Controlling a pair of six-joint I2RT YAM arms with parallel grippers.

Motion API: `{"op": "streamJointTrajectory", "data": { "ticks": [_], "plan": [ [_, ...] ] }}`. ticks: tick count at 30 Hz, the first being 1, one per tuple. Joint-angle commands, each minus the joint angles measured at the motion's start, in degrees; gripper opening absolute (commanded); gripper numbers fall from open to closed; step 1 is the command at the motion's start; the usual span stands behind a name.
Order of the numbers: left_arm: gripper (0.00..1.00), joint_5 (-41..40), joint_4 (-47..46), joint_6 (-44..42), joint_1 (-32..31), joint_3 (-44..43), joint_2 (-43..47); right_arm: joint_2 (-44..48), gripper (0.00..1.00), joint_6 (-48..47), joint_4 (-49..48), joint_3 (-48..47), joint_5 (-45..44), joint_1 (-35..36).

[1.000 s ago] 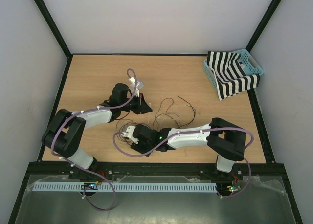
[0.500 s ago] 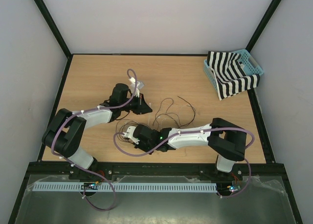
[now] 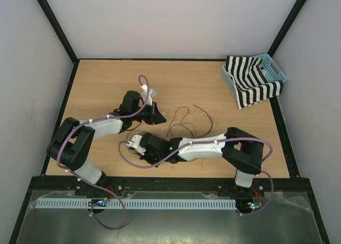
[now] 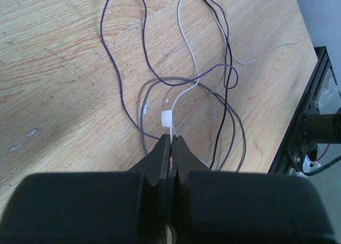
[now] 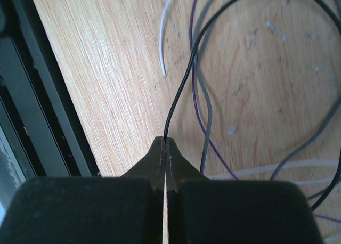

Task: Zip-tie the wires
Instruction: Tie the cable at the center of the board.

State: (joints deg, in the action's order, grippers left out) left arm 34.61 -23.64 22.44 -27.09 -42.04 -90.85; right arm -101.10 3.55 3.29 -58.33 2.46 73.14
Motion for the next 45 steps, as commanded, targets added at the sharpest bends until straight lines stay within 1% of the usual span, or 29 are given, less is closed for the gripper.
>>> {"op": "streamJointTrajectory", "data": {
  "ticks": [1,8,12,19,25,31,36,40,45],
  "plan": [
    [0.0,1.33,-1.63,0.47,-0.23,-1.03,-0.48,-1.82,0.0,-1.17,-6.9,-2.07,1.51,0.19],
    [0.0,2.15,-1.67,0.04,-0.18,-1.31,-0.47,-4.46,0.0,-4.96,-12.04,-2.57,0.31,0.02],
    [0.0,2.9,-1.61,-0.49,-0.07,-1.44,-0.69,-5.87,0.0,-7.36,-15.51,-2.61,1.25,-0.2],
    [0.0,4.09,-1.54,-1.12,0.67,-1.22,-0.05,-6.22,0.0,-13.64,-21.73,0.14,2.83,-1.14],
    [0.0,4.67,-1.59,-0.07,1.5,-1.33,-1.03,-6.77,0.0,-19.8,-23.58,0.79,2.6,-1.46],
    [0.0,4.89,-1.59,2.34,2.6,-1.46,-2.7,-7.4,0.0,-21.42,-24.16,1.49,2.5,-2.91],
    [0.0,6.19,-1.59,2.48,2.75,-1.99,-3.66,-7.19,0.16,-20.47,-23.44,2.03,3.82,-3.22],
    [0.0,6.66,-1.56,2.57,2.75,-2.41,-3.93,-6.9,0.33,-19.42,-22.16,2.08,5.85,-3.25],
    [0.0,6.71,-1.59,2.23,2.75,-2.52,-4.19,-3.32,0.5,-17.33,-21.85,3.86,7.25,-3.19]
  ]
}}
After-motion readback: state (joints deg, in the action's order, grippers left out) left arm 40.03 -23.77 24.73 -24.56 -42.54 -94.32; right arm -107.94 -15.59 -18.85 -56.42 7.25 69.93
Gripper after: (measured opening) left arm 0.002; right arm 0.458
